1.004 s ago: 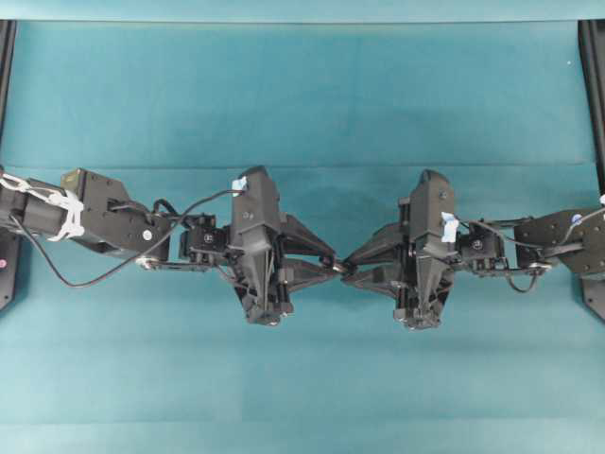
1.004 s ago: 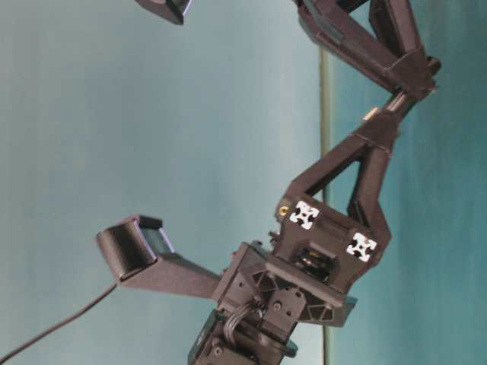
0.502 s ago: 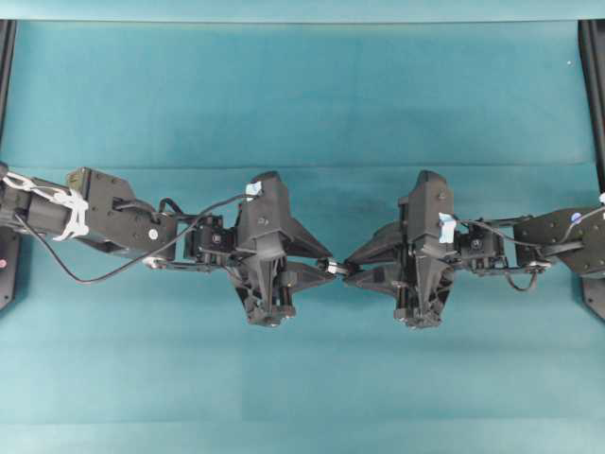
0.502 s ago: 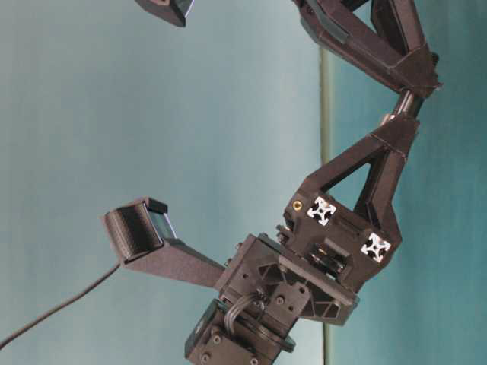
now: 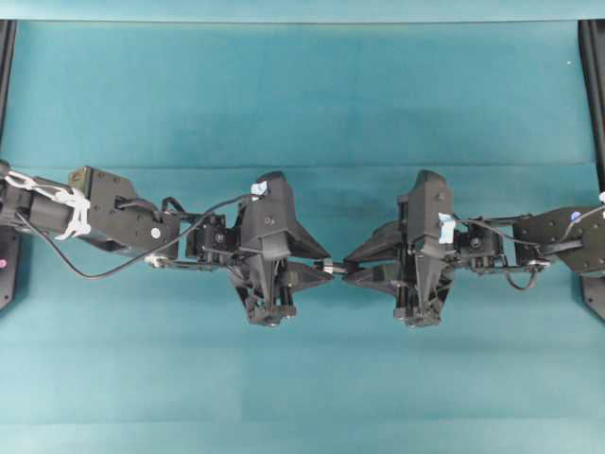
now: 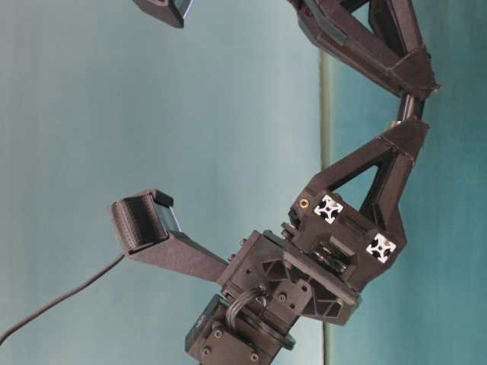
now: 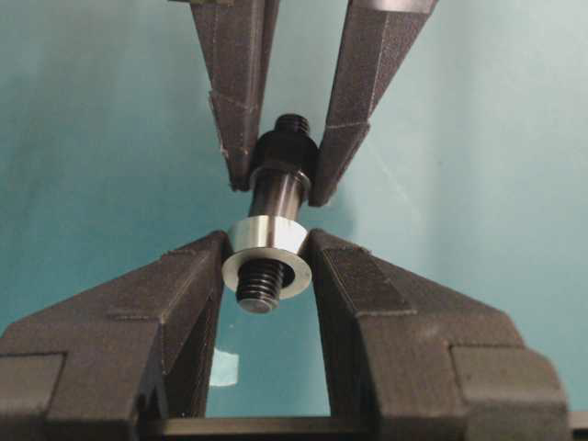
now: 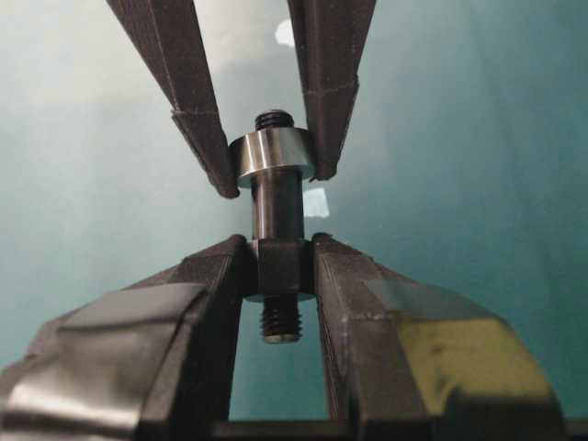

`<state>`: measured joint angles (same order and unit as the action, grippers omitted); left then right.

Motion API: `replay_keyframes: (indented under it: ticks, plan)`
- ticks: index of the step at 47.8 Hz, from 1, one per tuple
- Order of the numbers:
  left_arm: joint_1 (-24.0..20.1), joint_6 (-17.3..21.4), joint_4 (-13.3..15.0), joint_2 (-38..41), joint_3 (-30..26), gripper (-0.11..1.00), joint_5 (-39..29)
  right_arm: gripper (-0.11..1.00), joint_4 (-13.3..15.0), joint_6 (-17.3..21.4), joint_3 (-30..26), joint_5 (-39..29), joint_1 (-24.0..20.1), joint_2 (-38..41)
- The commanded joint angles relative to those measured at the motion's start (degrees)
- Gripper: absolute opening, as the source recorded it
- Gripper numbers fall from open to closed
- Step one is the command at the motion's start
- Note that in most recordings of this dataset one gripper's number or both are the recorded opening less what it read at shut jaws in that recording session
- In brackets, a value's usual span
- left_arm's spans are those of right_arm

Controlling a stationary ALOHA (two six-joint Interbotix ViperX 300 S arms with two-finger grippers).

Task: Insert the washer onto the shaft with both hands.
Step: 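Push the washer down the shaft onto the hex collar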

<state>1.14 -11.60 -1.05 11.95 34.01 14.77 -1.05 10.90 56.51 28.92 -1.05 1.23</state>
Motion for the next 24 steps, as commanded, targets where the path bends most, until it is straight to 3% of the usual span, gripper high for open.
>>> replay_keyframes:
  ticks: [1,7,17,24]
  plan:
    - [0.26,0.26,-0.18,-0.62,-1.14,0.36,-0.62,-0.01,-0.09,-0.88,-1.93,-0.18,0.53,-1.05]
    - [0.26,0.79,-0.18,-0.62,-1.85,0.36,-1.93,-0.01,-0.09,-2.37,-2.72,-2.37,0.53,-0.70]
    - [0.35,6.24,-0.18,-0.97,-4.13,0.36,-5.36,-0.01,-0.09,-6.68,-4.75,-5.27,0.44,-0.09]
    - [0.26,7.82,-0.18,-0.97,-4.92,0.36,-7.65,-0.01,-0.09,-8.96,-5.27,-7.38,0.35,-0.35]
